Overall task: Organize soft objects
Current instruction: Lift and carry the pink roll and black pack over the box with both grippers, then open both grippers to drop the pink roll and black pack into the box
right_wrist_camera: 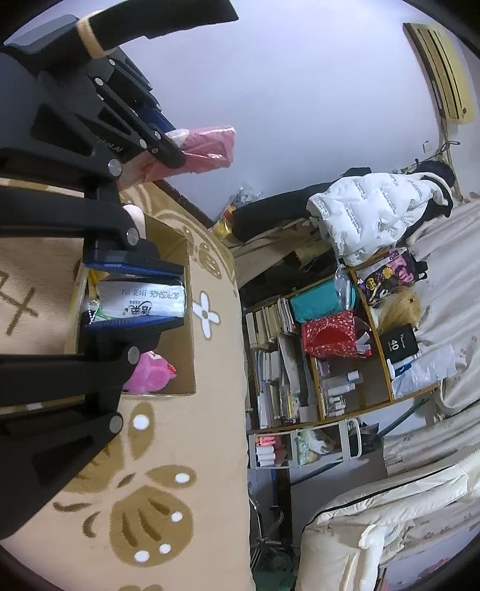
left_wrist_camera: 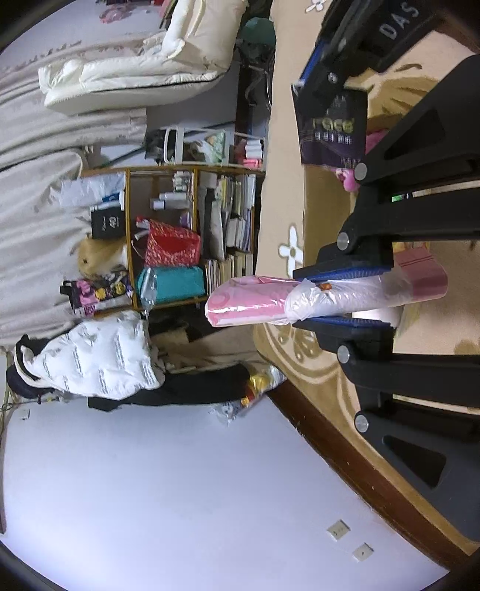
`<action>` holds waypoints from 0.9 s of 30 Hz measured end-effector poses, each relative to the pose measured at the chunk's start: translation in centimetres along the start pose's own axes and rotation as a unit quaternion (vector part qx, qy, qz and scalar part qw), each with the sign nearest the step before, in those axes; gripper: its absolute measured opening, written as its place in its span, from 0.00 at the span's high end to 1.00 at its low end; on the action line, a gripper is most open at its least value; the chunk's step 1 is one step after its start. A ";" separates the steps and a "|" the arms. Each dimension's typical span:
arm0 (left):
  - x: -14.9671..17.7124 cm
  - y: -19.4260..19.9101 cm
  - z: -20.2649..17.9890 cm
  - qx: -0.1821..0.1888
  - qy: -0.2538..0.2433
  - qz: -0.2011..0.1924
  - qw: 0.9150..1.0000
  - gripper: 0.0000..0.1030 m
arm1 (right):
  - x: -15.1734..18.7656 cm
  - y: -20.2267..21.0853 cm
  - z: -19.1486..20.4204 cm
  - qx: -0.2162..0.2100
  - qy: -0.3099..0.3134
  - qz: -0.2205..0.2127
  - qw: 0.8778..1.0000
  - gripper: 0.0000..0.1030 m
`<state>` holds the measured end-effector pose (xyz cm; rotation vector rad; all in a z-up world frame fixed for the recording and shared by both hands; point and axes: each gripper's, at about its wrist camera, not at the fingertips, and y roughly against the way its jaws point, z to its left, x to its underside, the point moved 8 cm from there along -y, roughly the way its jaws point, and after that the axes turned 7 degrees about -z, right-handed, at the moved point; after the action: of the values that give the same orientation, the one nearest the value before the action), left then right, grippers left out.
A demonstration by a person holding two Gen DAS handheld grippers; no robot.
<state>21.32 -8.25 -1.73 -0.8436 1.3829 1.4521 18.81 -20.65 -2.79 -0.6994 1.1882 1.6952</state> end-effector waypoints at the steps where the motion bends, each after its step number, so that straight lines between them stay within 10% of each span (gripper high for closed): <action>1: 0.2 -0.1 -0.3 0.015 0.007 0.000 1.000 0.84 | 0.0 -0.2 0.0 -0.001 0.000 0.000 1.000 0.80; 27: 3.6 -5.0 0.2 0.020 0.033 0.033 0.999 0.78 | 4.9 -6.7 -3.0 0.000 -0.029 0.089 0.996 0.76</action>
<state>24.85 -7.77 -6.79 -0.8341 1.4971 1.4517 22.73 -20.93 -10.75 -0.5538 1.2410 1.8496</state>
